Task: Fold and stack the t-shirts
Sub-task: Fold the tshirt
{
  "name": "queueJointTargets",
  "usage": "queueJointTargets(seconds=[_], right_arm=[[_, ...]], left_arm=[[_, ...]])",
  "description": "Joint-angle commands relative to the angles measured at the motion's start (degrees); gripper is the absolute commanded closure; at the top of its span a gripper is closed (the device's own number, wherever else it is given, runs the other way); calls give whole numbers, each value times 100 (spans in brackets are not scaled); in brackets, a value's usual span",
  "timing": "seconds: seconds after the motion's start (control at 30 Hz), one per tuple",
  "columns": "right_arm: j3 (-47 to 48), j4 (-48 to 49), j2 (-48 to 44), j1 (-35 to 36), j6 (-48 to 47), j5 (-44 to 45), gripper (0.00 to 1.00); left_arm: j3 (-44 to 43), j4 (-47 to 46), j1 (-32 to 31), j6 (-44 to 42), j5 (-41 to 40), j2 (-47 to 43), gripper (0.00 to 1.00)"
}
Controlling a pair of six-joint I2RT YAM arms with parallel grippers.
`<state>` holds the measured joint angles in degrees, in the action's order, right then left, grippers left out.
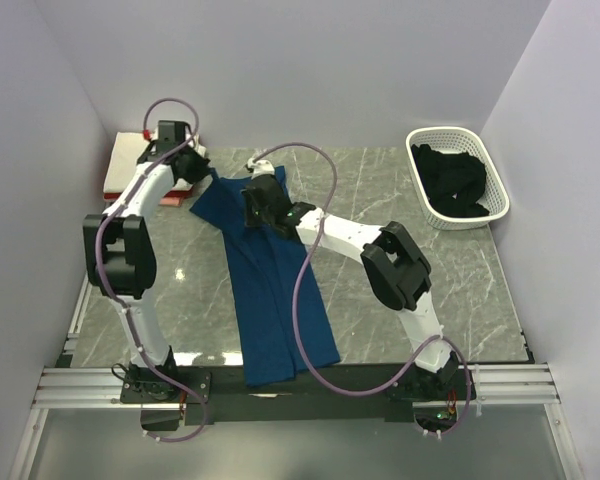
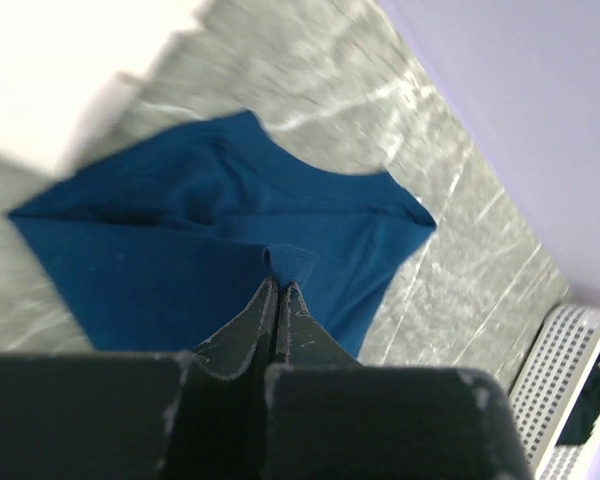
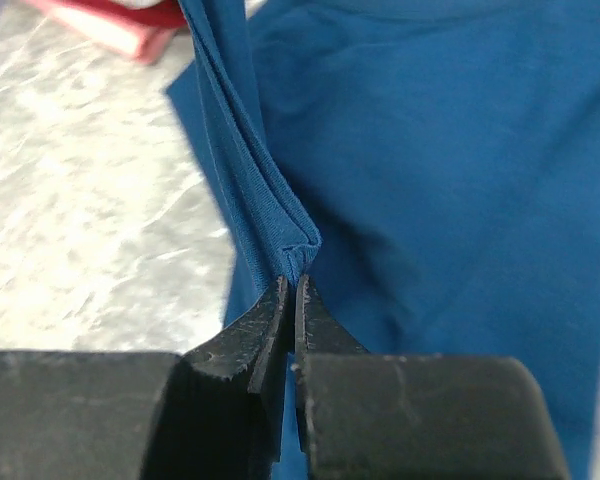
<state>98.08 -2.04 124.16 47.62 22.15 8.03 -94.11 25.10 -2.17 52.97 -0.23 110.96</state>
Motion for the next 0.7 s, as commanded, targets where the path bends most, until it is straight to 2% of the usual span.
queueJointTargets(seconds=[0.0, 0.4, 0.67], right_arm=[[-394, -182, -568, -59, 245, 847, 100], [-1300, -235, -1060, -103, 834, 1859, 100], [-1669, -332, -1192, -130, 1308, 2185, 100]], left_arm=[[-652, -339, -195, -234, -215, 233, 99], [-2066, -269, -986, -419, -56, 1200, 99], [-2402, -445, -1311, -507, 146, 1552, 99]])
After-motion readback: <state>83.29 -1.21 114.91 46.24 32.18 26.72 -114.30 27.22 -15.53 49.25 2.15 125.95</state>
